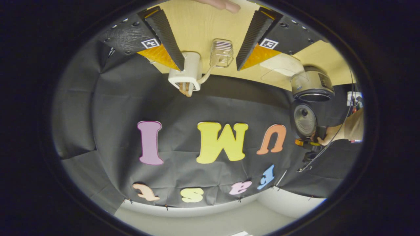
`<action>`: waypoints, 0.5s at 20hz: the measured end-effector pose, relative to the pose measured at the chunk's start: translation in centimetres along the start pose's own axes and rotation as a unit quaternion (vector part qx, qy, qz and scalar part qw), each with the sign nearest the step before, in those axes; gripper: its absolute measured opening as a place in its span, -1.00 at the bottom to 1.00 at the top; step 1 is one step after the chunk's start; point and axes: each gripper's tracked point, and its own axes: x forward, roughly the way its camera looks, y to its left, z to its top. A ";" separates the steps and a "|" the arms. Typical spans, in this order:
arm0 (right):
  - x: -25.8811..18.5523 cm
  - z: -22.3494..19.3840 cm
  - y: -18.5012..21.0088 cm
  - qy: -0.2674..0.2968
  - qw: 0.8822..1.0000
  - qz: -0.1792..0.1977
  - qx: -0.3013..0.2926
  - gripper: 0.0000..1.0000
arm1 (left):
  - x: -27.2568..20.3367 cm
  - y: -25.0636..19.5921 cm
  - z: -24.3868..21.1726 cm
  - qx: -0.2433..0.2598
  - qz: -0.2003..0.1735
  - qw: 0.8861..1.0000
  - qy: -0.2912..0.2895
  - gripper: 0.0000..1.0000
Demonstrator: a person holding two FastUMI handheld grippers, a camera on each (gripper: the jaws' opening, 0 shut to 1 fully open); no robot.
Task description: Close the left gripper, press the button to open the rice cooker; take a wooden spoon from the chopstick holder with the right hand, scoop a spoonful of rice and pour it into the rice cooker, then put the wooden spoon back into the chopstick holder.
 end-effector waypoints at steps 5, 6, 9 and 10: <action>-0.7 0.0 2.6 0.003 1.000 0.030 -0.003 0.89 | -3.1 -0.1 -0.9 0.000 -0.005 1.000 0.019 0.96; -1.0 -0.1 3.1 0.004 0.999 0.034 -0.004 0.89 | -4.0 -0.2 -1.4 0.001 -0.007 1.000 0.026 0.96; -1.9 -0.1 4.5 0.006 0.999 0.049 -0.001 0.89 | -7.1 -0.4 -3.1 0.008 -0.017 0.999 0.041 0.94; -2.3 -0.1 4.9 0.005 0.999 0.054 0.001 0.89 | -8.1 -0.7 -3.8 0.012 -0.025 0.998 0.050 0.94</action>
